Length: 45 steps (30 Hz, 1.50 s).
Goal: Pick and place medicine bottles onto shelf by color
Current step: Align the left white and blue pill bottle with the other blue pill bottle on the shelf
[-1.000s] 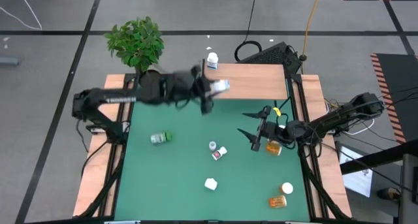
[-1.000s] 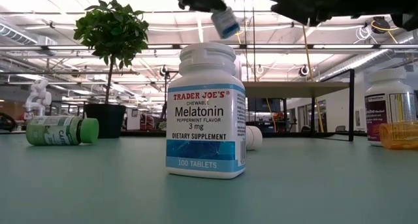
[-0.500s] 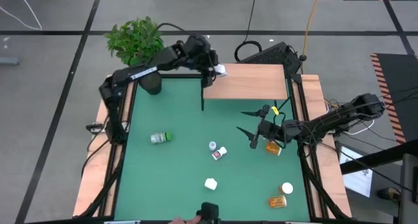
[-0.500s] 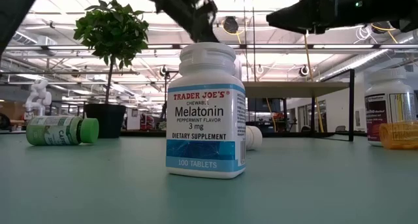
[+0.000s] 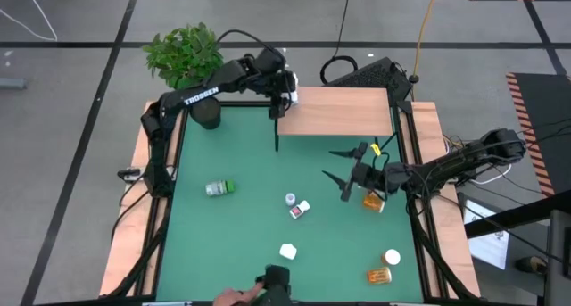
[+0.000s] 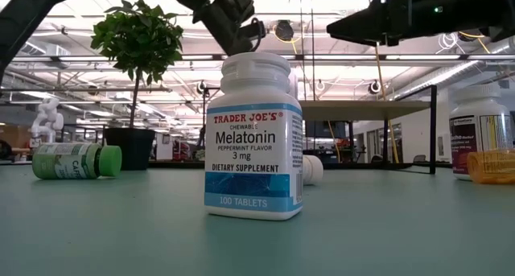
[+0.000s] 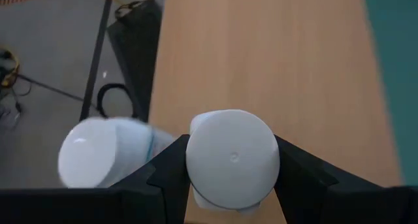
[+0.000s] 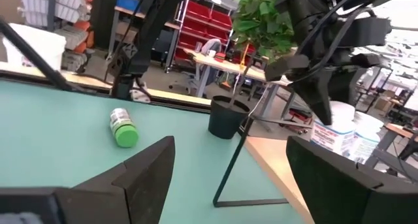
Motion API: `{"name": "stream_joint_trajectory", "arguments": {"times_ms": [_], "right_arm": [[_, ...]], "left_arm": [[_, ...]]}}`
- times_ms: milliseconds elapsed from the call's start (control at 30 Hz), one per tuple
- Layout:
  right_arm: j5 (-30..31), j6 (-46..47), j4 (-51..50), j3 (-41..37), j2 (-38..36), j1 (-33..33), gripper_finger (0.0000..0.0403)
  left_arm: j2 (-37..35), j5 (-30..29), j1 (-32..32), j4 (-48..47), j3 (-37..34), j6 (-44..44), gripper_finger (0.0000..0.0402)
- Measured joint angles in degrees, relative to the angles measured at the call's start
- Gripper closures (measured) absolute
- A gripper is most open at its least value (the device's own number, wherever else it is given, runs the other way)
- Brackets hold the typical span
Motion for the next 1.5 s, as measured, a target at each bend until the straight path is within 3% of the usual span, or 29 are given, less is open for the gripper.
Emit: {"name": "stream_joint_trajectory", "arguments": {"times_ms": [667,1033,1500], "right_arm": [[-0.2,-0.4,1.2,0.0,0.0,-0.3,0.0117],[-0.3,-0.1,1.2,0.0,0.0,-0.3,0.0117],[-0.4,0.0,1.6,0.0,0.0,-0.3,0.0117]], "left_arm": [[0.4,2.7,-0.3,-1.0,0.0,0.4,0.0218],[0.6,2.6,-0.2,-0.8,0.0,-0.4,0.0155],[-0.1,-4.0,-0.7,3.6,0.0,-6.6,0.0137]]}}
